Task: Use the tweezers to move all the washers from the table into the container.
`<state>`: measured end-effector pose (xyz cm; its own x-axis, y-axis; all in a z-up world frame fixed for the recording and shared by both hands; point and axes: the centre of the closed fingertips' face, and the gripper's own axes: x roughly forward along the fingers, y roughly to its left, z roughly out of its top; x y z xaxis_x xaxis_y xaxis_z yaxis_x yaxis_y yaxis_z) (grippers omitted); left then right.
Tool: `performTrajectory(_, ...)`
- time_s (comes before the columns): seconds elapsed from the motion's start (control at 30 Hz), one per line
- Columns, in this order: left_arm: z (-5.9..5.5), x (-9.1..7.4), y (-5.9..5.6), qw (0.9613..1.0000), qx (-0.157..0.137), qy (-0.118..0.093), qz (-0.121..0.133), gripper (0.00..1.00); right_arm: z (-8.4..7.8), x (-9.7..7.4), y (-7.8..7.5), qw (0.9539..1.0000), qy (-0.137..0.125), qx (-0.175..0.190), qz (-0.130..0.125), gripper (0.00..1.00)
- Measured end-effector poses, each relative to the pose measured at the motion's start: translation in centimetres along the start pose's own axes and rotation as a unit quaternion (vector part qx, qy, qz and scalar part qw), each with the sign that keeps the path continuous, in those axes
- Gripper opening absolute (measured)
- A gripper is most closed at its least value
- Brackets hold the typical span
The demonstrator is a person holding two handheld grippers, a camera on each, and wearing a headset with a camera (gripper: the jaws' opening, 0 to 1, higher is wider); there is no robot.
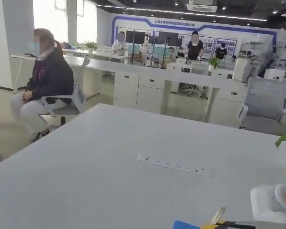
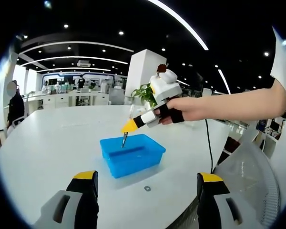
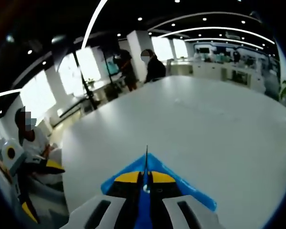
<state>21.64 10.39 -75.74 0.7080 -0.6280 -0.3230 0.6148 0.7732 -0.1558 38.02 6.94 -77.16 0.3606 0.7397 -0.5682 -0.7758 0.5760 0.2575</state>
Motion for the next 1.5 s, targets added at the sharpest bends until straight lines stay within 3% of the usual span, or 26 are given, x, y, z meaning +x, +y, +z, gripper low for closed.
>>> performTrajectory(0.2, -0.1, 0.0, -0.1, 1.0, 0.004, 0.003, -0.002, 0.87, -0.5, -0.1, -1.0, 0.9999, 0.014, 0.004, -0.007, 0.04)
performTrajectory(0.47, -0.1, 0.0, -0.2, 1.0, 0.005, 0.002, -0.005, 0.86, -0.5, -0.4, -1.7, 0.9994, 0.011, 0.029, -0.013, 0.04)
performTrajectory(0.7, -0.2, 0.0, -0.2, 1.0, 0.004, 0.003, -0.006, 0.86, -1.9, 0.4, -2.1, 0.9989, 0.04, 0.021, -0.012, 0.04)
performTrajectory(1.0, -0.4, 0.2, -0.6, 0.9997, 0.014, 0.013, -0.015, 0.85, -3.2, 1.7, -1.0, 0.9979, 0.065, 0.007, 0.001, 0.04)
performTrajectory(1.23, -0.5, 0.2, -0.6, 0.9997, 0.014, 0.016, -0.016, 0.85, -3.7, 1.6, -0.2, 0.9977, 0.067, 0.005, 0.002, 0.04)
performTrajectory(1.5, -0.6, 0.2, -0.6, 0.9996, 0.014, 0.018, -0.015, 0.85, -4.1, 1.7, -0.4, 0.9976, 0.069, -0.001, 0.008, 0.04)
